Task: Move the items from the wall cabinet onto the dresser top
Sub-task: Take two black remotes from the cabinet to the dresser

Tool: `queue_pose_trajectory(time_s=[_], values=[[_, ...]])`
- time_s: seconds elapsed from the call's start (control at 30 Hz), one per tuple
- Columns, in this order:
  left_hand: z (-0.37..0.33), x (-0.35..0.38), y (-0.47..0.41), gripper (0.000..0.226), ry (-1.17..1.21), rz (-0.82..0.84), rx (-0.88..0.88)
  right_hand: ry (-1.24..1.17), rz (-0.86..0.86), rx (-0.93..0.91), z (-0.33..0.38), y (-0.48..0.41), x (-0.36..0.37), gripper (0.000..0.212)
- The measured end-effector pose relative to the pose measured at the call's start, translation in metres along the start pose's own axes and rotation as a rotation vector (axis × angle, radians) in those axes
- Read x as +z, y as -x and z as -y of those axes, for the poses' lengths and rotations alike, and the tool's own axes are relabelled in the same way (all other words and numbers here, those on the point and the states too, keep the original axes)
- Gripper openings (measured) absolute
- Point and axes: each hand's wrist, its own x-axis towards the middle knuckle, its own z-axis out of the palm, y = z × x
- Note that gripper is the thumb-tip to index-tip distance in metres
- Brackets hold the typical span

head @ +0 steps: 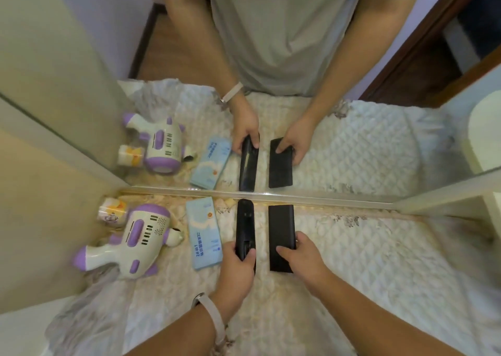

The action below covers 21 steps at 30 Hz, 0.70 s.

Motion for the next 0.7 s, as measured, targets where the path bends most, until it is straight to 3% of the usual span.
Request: queue_pose_trajectory(time_s=[0.2, 0.53, 0.7], values=[[0.011, -0.001, -0.004, 0.018, -0.054, 0.024, 0.013, 0.046, 0.047, 0.015, -0.005, -0.012, 0.003, 0.035], [0.013, -0.003, 0.030, 0.036, -0.304, -0.049, 0.193, 0.514, 0.041, -0.149, 0.001, -0.004, -0.020, 0.020], [-0.001, -0.007, 0.058, 0.046, -0.455, -0.076, 0.250, 0.569, 0.078, -0.225, 0.005, 0.008, -0.044, 0.036]])
